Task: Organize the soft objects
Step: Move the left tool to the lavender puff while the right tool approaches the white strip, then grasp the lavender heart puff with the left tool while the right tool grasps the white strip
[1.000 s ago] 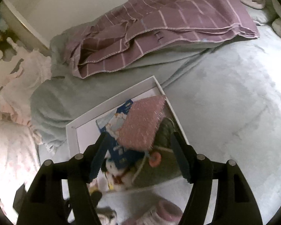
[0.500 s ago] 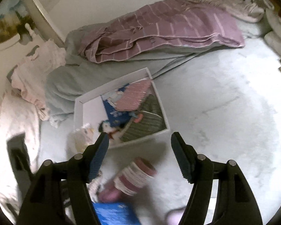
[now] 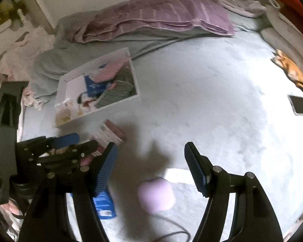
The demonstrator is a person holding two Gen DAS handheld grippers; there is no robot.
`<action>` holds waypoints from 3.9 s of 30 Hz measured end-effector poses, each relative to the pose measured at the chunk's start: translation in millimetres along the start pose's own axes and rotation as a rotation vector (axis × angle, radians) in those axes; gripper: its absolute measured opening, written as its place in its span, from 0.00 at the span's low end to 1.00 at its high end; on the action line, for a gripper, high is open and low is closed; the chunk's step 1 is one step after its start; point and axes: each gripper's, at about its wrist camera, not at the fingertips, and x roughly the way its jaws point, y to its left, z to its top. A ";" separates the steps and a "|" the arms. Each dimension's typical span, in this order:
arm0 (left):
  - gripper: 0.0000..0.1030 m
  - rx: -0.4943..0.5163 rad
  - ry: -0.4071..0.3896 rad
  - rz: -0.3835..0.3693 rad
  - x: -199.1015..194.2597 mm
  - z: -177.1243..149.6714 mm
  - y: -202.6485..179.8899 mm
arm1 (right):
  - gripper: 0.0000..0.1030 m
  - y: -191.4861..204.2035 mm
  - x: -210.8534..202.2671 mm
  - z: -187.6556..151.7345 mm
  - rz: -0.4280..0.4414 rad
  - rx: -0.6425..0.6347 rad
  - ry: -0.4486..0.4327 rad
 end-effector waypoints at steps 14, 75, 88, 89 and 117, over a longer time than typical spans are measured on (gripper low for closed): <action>0.46 0.079 0.052 -0.016 22.0 0.2 -40.0 | 0.68 -64.6 19.9 -14.6 -0.144 0.244 0.161; 0.46 0.098 0.171 -0.193 67.3 11.0 -38.5 | 0.64 -75.7 57.6 -92.5 0.041 -0.035 -0.170; 0.46 0.254 0.142 -0.257 54.8 -0.2 -35.8 | 0.06 -63.2 68.1 -100.2 -0.092 -0.076 -0.122; 0.46 0.273 0.143 -0.263 54.9 -2.3 -39.6 | 0.05 -67.9 66.0 -100.8 -0.067 -0.048 -0.124; 0.15 0.502 0.106 -0.346 47.8 -34.3 -85.4 | 0.03 -97.4 28.3 -79.9 0.040 0.139 -0.217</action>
